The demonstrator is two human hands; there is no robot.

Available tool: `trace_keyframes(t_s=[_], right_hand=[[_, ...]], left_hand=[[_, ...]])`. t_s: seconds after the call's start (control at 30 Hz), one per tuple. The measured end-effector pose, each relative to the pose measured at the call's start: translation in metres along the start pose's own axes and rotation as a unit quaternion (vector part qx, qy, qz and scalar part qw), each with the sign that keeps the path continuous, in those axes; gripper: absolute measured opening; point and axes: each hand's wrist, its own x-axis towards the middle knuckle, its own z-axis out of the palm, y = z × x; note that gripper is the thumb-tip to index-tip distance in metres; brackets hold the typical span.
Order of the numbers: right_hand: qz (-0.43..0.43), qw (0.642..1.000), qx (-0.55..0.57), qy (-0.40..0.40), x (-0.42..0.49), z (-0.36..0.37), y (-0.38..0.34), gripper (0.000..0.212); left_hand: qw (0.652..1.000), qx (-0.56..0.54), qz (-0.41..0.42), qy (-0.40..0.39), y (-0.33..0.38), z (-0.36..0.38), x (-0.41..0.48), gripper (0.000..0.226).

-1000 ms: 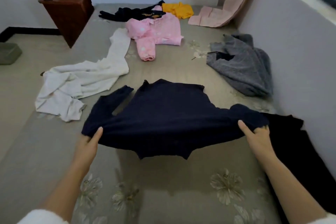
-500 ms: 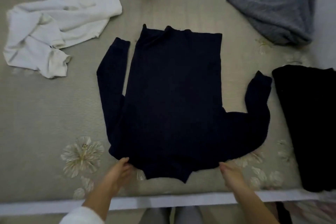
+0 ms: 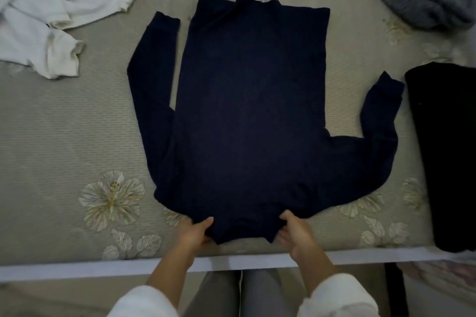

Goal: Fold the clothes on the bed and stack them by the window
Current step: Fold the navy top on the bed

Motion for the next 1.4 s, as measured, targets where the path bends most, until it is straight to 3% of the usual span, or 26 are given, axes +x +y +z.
trace_keyframes(t_s=[0.1,0.17,0.27,0.37,0.43,0.57,0.63,0.73,0.83,0.9,1.0,1.13,1.23,1.37,1.4], right_hand=[[-0.025,0.98,-0.184,0.07,0.003,-0.01,0.008,0.017],[-0.024,0.954,-0.292,0.069,0.0,-0.014,0.008,0.024],[-0.031,0.912,-0.401,0.074,-0.004,-0.018,-0.004,0.027],[-0.095,0.891,-0.437,0.082,-0.002,-0.016,-0.033,0.032],[-0.142,0.901,-0.406,0.063,-0.001,-0.007,-0.062,0.035],[-0.224,0.885,-0.406,0.042,0.003,0.018,-0.135,0.029],[-0.245,0.88,-0.405,0.012,0.01,0.031,-0.17,0.021],[-0.305,0.849,-0.432,-0.007,0.023,0.047,-0.22,0.01],[-0.386,0.799,-0.46,0.035,0.054,0.06,-0.276,0.005],[-0.434,0.787,-0.434,0.072,0.079,0.069,-0.316,0.013],[-0.483,0.794,-0.345,0.129,0.114,0.082,-0.379,0.027],[-0.475,0.851,-0.17,0.145,0.151,0.093,-0.448,0.045],[-0.443,0.887,-0.045,0.119,0.167,0.099,-0.479,0.032],[-0.396,0.911,0.046,0.108,0.173,0.099,-0.495,0.025],[-0.387,0.913,0.066,0.107,0.173,0.099,-0.498,0.021]], left_hand=[[0.996,0.086,0.01,0.016,-0.005,-0.007,0.0,0.049],[0.994,0.104,-0.028,0.002,-0.006,-0.006,-0.001,0.037],[0.949,0.305,-0.076,-0.027,0.002,-0.01,-0.011,0.021],[0.895,0.436,-0.057,-0.07,0.028,-0.01,-0.005,0.03],[0.912,0.402,-0.032,-0.079,0.058,-0.004,0.005,0.034],[0.948,0.297,0.106,-0.044,0.141,0.02,0.024,0.027],[0.946,0.253,0.205,0.008,0.18,0.031,0.037,0.02],[0.888,0.294,0.341,0.097,0.237,0.041,0.058,0.015],[0.832,0.314,0.433,0.147,0.3,0.055,0.098,0.039],[0.824,0.278,0.456,0.187,0.344,0.063,0.124,0.045],[0.849,0.17,0.443,0.232,0.4,0.072,0.16,0.05],[0.894,0.015,0.406,0.188,0.457,0.085,0.198,0.056],[0.897,-0.009,0.402,0.18,0.491,0.09,0.214,0.052],[0.909,0.014,0.379,0.175,0.51,0.096,0.231,0.014],[0.909,0.001,0.375,0.181,0.513,0.094,0.232,0.017]])
